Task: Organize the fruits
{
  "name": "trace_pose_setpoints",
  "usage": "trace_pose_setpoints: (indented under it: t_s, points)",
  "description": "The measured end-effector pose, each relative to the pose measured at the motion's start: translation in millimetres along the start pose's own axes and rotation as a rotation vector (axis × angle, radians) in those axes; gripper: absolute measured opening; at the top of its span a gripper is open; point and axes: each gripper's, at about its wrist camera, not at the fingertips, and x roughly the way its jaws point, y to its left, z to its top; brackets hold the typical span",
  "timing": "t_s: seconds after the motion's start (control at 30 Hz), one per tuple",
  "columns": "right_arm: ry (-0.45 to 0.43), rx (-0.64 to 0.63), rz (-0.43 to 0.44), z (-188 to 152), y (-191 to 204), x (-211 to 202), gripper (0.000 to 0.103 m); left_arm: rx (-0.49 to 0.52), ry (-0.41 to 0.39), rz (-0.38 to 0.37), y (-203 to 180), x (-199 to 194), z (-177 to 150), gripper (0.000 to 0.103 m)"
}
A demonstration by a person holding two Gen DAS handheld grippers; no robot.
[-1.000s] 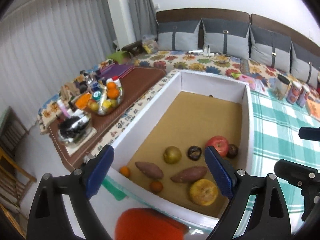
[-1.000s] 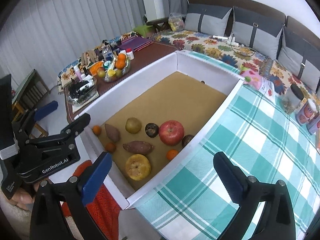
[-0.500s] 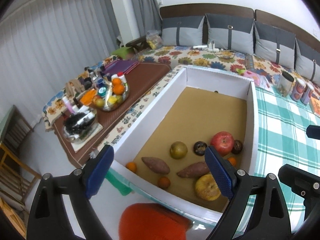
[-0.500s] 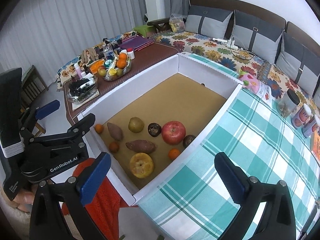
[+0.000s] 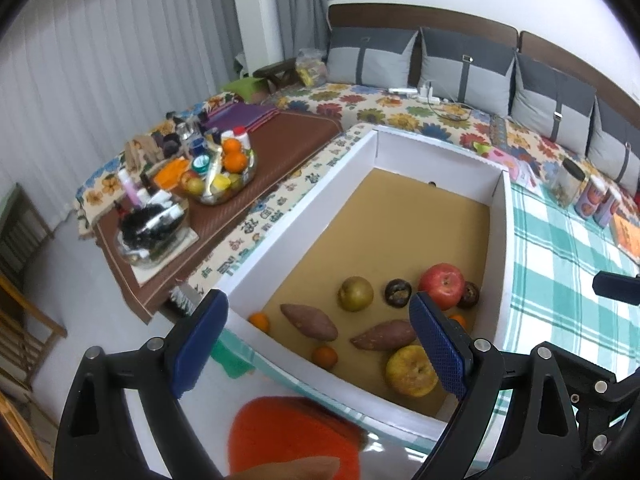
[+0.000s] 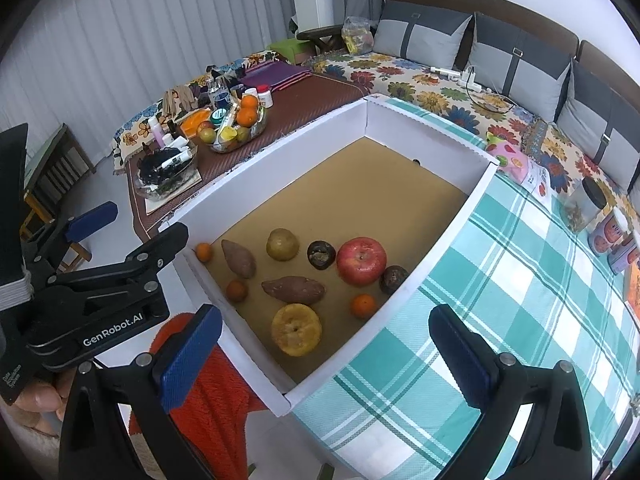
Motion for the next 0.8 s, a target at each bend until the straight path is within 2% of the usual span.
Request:
trace_pose_setpoints:
  t_s: [0.13, 0.8]
  points:
    - [0.011, -0.007, -0.003, 2, 3, 3, 0.102, -0.003, -0.004, 0.02, 3, 0, 1, 0.093]
    - [0.041, -0.017, -0.04, 6, 4, 18, 0.102, -0.023, 0.039, 0.008, 10, 14, 0, 0.093]
